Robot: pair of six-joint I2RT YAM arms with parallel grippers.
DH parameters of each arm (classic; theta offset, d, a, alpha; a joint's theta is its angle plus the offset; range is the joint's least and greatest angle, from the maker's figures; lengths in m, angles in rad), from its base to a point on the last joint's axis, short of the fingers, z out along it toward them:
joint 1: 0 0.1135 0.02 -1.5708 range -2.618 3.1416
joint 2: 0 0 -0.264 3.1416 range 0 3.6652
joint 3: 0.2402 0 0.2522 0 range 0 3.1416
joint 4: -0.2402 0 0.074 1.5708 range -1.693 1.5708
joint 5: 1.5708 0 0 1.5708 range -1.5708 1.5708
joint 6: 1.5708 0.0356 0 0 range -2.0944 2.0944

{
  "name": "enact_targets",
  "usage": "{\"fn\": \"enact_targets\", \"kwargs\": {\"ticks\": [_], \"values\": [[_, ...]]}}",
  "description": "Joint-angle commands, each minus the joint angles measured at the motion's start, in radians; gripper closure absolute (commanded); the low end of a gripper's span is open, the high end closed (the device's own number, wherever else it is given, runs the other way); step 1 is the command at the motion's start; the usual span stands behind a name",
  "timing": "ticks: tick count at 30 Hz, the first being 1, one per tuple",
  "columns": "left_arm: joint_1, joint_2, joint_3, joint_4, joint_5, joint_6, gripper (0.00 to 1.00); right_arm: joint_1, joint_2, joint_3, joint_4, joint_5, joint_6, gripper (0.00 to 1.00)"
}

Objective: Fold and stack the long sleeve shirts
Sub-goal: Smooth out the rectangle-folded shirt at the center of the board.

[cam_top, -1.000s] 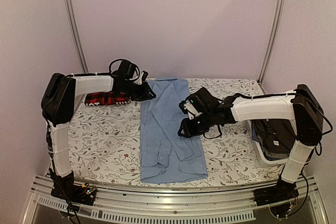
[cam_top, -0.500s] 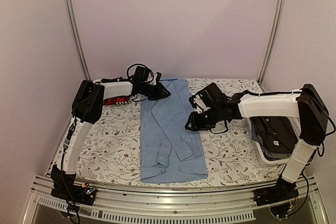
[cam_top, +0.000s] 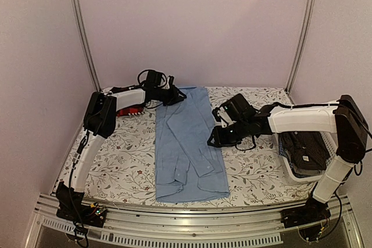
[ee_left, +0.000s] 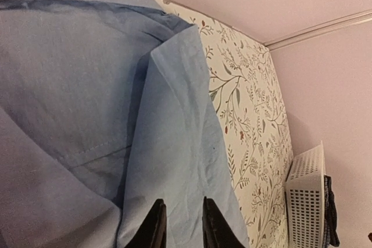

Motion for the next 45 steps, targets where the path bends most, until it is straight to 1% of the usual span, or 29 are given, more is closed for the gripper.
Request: {"fn": "enact_targets", "kwargs": {"ticks": [1, 6, 9, 12, 15, 18, 21, 25, 29, 32, 35, 40, 42, 45], "values": [[-0.002, 0.024, 0.063, -0.002, 0.036, 0.012, 0.78, -0.004, -0.022, 0.024, 0.01, 0.002, -0.003, 0.71], [-0.03, -0.004, 0.075, 0.067, 0.038, 0.022, 0.76, -0.007, -0.012, 0.032, 0.009, -0.002, -0.012, 0.7], [-0.045, 0.037, 0.12, 0.072, 0.006, -0.002, 0.75, -0.011, -0.009, 0.034, 0.007, -0.005, -0.016, 0.71], [-0.05, 0.087, 0.144, 0.134, -0.019, -0.081, 0.76, -0.014, -0.008, 0.034, 0.005, -0.01, -0.019, 0.71], [-0.05, 0.116, 0.147, 0.181, -0.09, -0.174, 0.76, -0.017, -0.006, 0.036, 0.004, -0.013, -0.021, 0.71], [-0.052, 0.157, 0.185, 0.214, -0.14, -0.242, 0.76, -0.017, -0.006, 0.033, 0.001, -0.013, -0.019, 0.7], [-0.052, 0.202, 0.231, 0.232, -0.167, -0.296, 0.76, -0.018, -0.006, 0.03, -0.003, -0.013, -0.02, 0.71], [-0.05, 0.223, 0.231, 0.233, -0.226, -0.354, 0.76, -0.02, -0.006, 0.03, -0.007, -0.018, -0.019, 0.71], [-0.049, 0.233, 0.226, 0.243, -0.247, -0.398, 0.77, -0.02, -0.006, 0.028, -0.007, -0.02, -0.017, 0.71], [-0.047, 0.232, 0.227, 0.251, -0.244, -0.402, 0.77, -0.021, -0.006, 0.027, -0.008, -0.024, -0.017, 0.7], [-0.043, 0.22, 0.231, 0.268, -0.209, -0.382, 0.77, -0.021, -0.011, 0.023, -0.008, -0.023, -0.018, 0.7], [-0.041, 0.134, 0.226, 0.269, -0.15, -0.239, 0.76, -0.02, -0.011, 0.026, -0.009, -0.018, -0.023, 0.7], [-0.041, 0.084, 0.198, 0.275, -0.126, -0.184, 0.75, -0.02, -0.011, 0.027, -0.008, -0.014, -0.026, 0.7], [-0.039, 0.0, 0.116, 0.295, -0.086, -0.144, 0.74, -0.02, -0.005, 0.032, -0.007, -0.006, -0.033, 0.7]]}}
